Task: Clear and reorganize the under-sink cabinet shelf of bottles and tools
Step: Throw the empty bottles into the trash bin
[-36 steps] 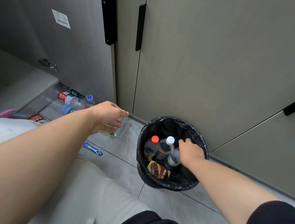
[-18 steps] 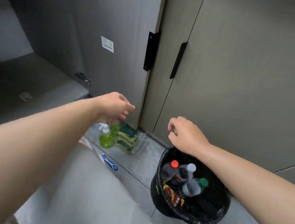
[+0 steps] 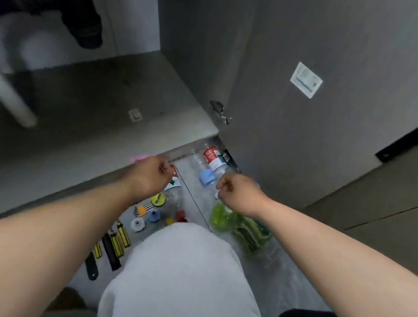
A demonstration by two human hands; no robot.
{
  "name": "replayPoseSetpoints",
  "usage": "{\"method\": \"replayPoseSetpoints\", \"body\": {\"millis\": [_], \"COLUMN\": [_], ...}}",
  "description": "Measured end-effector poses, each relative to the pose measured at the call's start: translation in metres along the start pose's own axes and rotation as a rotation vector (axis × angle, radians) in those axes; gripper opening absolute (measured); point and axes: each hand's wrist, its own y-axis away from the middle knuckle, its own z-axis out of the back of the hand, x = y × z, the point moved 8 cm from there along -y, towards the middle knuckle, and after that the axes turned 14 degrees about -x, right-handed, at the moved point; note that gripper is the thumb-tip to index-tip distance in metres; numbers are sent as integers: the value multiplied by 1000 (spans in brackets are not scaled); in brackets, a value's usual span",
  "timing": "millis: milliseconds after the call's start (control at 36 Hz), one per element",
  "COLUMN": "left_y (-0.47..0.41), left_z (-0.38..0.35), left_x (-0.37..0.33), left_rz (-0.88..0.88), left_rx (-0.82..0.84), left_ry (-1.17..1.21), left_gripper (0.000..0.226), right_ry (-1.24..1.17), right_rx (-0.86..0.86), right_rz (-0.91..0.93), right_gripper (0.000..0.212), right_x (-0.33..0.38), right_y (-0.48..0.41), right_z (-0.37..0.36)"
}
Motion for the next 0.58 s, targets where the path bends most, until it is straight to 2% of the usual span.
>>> {"method": "replayPoseSetpoints", "body": {"millis": [167,333,472,583], "left_y": [-4,3,1,-4], "left_z": [-33,-56,-71,-78], "left_x": [86,151,173,171], "left_rz": [331,603,699,727], "left_rx": [52,90,142,152], "left_ry": [228,490,559,605], "left_gripper": [13,17,21,24], "right_ry": [-54,38,57,69], "right_rx": [266,217,144,201], "right_rz": [-132,-307,-371,-385], "right_gripper": [50,87,84,73], "right_x": [12,-11,-29,-34], "right_y": [-52,-73,-91,-94], "right_z": [-141,-233,-259,-257]}}
